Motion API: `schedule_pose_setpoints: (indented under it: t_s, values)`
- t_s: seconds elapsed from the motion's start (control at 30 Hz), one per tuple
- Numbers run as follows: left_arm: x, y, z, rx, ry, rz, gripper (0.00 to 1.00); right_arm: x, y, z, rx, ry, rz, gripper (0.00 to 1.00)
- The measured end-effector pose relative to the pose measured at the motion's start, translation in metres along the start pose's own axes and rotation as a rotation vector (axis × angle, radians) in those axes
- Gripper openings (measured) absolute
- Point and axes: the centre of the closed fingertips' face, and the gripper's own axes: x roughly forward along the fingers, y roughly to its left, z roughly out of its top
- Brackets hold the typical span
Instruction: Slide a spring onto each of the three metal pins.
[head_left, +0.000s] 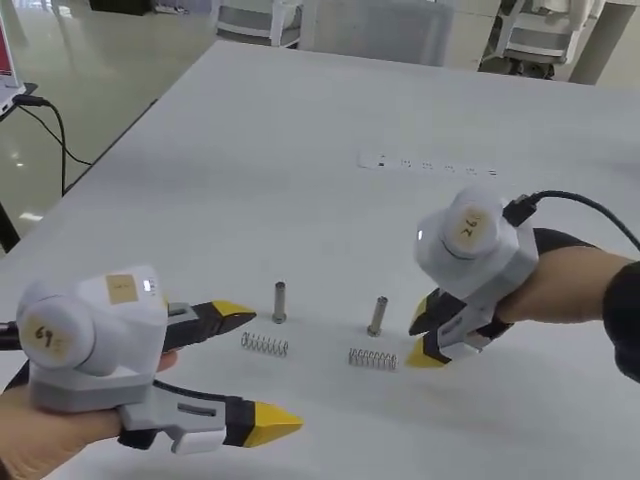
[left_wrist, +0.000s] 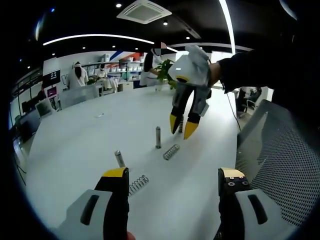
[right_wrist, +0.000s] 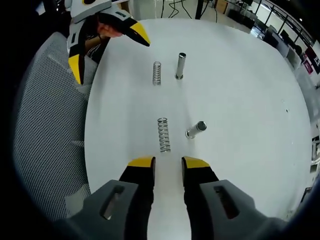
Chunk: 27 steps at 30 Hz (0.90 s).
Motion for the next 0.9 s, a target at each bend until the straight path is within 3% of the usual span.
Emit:
schedule_pose_setpoints:
  t_s: [0.9]
  values:
    - [0.0,0.001,-0.003,-0.003,0.005,0.0,0.7,0.031,0.004,0.003,-0.034,0.033,0.02,0.16]
